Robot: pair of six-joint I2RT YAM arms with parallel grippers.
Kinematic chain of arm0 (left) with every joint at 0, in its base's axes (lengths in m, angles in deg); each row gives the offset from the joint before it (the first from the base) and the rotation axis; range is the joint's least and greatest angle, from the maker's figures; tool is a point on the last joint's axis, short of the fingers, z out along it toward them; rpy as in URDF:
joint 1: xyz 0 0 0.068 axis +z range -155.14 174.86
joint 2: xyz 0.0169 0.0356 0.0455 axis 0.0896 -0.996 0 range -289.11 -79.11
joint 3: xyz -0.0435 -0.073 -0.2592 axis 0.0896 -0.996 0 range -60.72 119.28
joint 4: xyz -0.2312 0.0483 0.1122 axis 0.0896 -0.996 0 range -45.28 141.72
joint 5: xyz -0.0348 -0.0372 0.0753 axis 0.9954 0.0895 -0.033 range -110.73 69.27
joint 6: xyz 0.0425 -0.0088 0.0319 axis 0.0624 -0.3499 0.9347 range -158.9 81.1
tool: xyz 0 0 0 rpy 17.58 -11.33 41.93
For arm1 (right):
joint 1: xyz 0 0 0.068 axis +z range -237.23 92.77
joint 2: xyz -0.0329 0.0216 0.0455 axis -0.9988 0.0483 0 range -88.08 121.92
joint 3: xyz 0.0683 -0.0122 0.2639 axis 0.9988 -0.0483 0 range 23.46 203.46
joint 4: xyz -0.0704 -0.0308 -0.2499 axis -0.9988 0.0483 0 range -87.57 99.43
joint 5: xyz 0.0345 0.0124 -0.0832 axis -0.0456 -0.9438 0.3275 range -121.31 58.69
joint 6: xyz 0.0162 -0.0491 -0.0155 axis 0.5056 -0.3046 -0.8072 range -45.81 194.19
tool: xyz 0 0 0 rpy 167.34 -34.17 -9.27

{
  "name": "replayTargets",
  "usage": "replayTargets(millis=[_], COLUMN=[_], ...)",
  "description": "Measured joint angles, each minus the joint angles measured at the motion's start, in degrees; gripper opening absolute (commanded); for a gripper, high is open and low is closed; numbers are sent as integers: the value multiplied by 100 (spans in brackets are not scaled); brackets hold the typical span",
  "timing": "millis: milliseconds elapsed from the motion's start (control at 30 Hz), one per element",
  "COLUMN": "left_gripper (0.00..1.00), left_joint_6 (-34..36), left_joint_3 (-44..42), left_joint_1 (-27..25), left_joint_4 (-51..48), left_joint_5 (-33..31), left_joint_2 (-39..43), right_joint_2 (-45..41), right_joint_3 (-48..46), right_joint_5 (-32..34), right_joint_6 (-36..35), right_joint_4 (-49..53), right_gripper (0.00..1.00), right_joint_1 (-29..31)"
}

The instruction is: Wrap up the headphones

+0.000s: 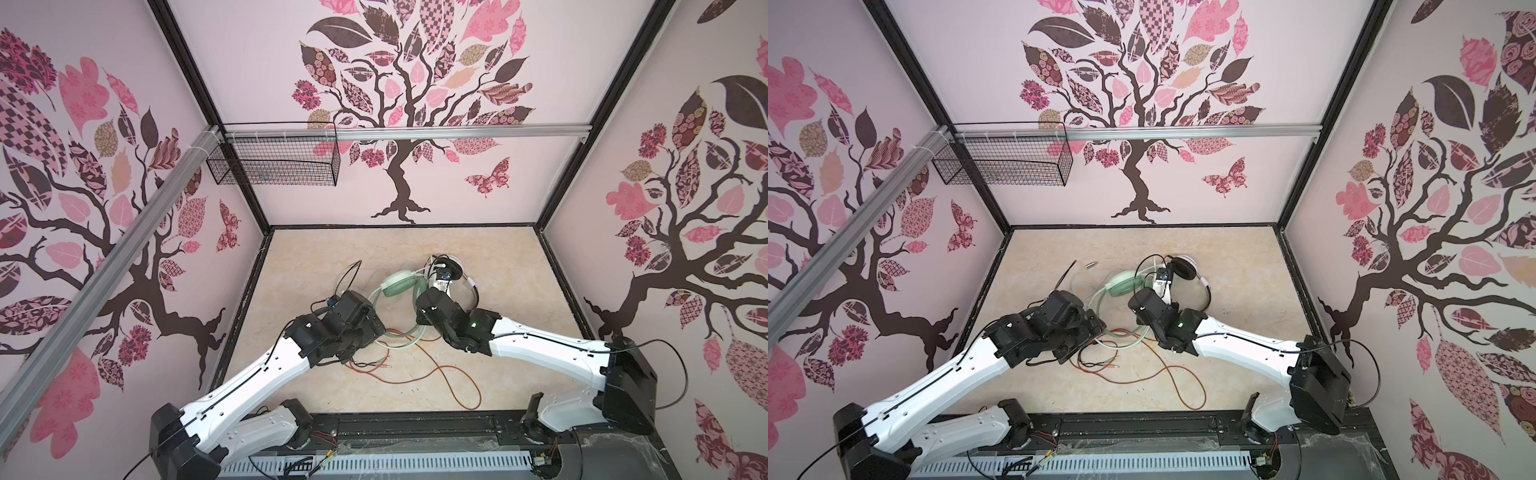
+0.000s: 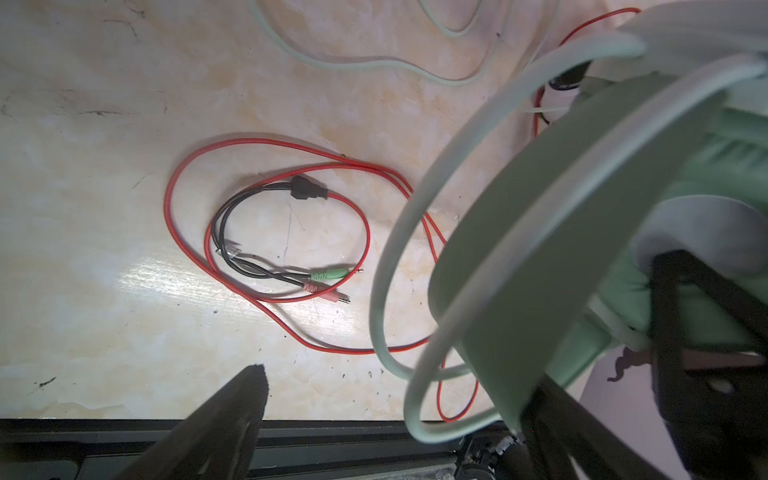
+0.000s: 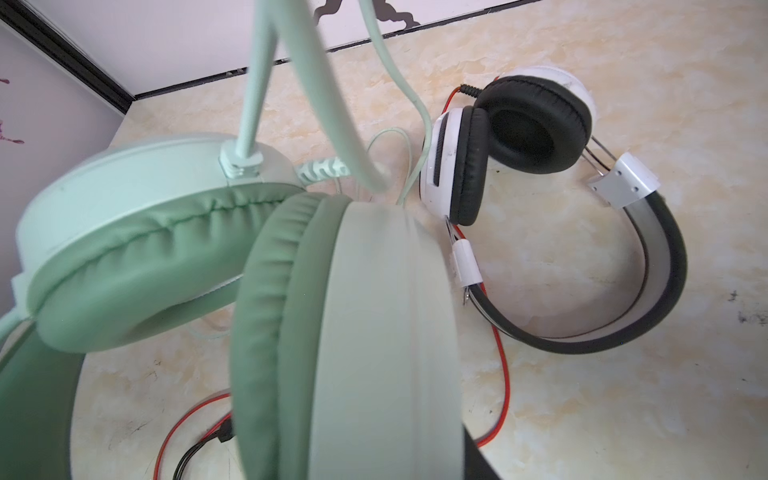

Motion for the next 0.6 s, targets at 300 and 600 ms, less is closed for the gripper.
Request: replayTargets(millis=[300,600], left_gripper=[96,96], left_joint_6=[-48,-24], left_joint_3=[164,313], left_joint_1=[0,0], left_joint_4=[9,31], left_joint_5=[-15,-94], left_joint_2=[-647,-758], right_joint_2=[-2,-11], right_joint_3=[2,2], right_joint_5=[122,136], right_joint_6=[11,28], right_joint_4=[96,94], right_gripper=[32,32], right_joint_1=[15,15])
